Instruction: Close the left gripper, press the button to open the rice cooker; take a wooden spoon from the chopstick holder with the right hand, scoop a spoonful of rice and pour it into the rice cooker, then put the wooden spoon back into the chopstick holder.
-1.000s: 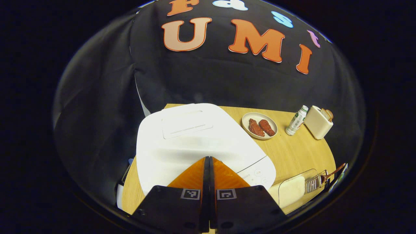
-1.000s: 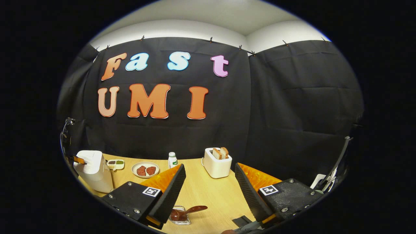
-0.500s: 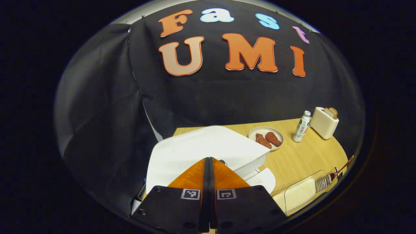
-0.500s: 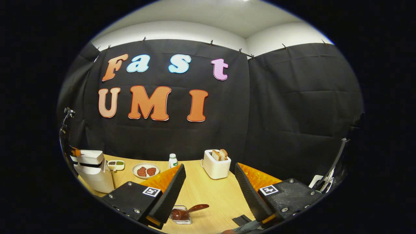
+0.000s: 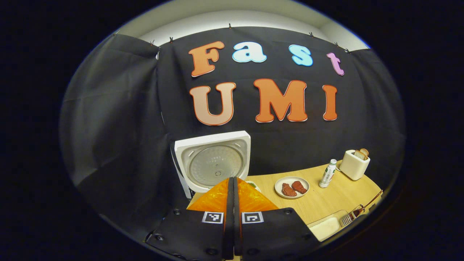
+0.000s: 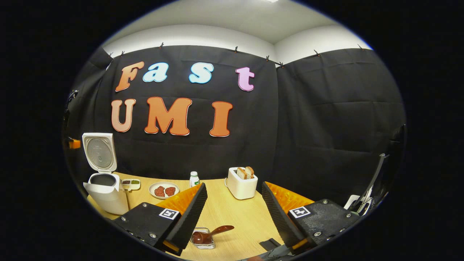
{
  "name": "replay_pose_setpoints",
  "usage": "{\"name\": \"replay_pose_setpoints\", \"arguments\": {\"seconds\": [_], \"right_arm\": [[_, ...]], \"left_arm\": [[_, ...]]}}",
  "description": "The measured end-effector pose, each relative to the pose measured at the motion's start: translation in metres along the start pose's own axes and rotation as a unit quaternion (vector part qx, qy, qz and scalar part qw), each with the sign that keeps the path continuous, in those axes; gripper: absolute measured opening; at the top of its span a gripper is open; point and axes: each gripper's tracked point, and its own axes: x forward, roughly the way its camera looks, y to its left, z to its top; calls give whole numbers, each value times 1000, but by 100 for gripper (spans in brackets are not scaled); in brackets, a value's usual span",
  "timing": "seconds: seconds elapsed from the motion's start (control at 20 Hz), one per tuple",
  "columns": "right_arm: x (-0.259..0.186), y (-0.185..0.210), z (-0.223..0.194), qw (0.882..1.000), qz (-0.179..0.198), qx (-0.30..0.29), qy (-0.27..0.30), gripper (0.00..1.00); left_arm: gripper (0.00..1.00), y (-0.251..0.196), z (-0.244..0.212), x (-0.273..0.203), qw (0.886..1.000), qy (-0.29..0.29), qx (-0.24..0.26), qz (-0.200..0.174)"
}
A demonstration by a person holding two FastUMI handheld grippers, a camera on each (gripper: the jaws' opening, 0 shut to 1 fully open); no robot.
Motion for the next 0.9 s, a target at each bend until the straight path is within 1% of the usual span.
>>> {"name": "replay_pose_setpoints", "arguments": {"seconds": [0.15, 0.3, 0.35, 0.4, 0.45, 0.5, 0.55, 0.6, 0.65, 0.7, 0.75, 0.8, 0.85, 0.9], "right_arm": [[1, 2, -6, 1000, 4, 0, 2, 95], [7, 7, -16, 1000, 14, 13, 9, 95], [9, 9, -19, 1000, 19, 21, 10, 94], [12, 10, -21, 999, 22, 31, 9, 95], [15, 11, -25, 999, 26, 37, 7, 95], [19, 12, -29, 999, 28, 39, 4, 95], [23, 11, -35, 999, 29, 41, 5, 95], [27, 11, -43, 998, 31, 45, 11, 95], [31, 10, -52, 998, 34, 50, 20, 99], [35, 10, -60, 997, 37, 57, 28, 99], [39, 9, -70, 997, 39, 63, 37, 94], [43, 10, -80, 996, 43, 67, 46, 99], [47, 12, -90, 995, 48, 72, 55, 95], [50, 12, -99, 994, 52, 77, 62, 95]], "left_arm": [[5, 5, 10, -15, 1000, -13, -9, 7], [6, 11, 20, -26, 999, -25, -40, 13], [6, 11, 24, -36, 998, -29, -49, 8], [11, 12, 30, -38, 998, -37, -52, 10], [27, 12, 35, -41, 998, -46, -50, 10], [29, 18, 40, -49, 998, -52, -43, 16], [40, 20, 40, -50, 998, -54, -33, 18], [39, 21, 43, -53, 998, -57, -29, 18], [59, 18, 45, -58, 998, -60, -30, 17], [79, 18, 48, -63, 997, -62, -33, 18], [99, 21, 49, -66, 997, -65, -36, 21], [99, 26, 51, -70, 997, -69, -38, 29], [99, 29, 52, -74, 996, -73, -39, 38], [99, 33, 54, -78, 995, -77, -42, 46]]}}
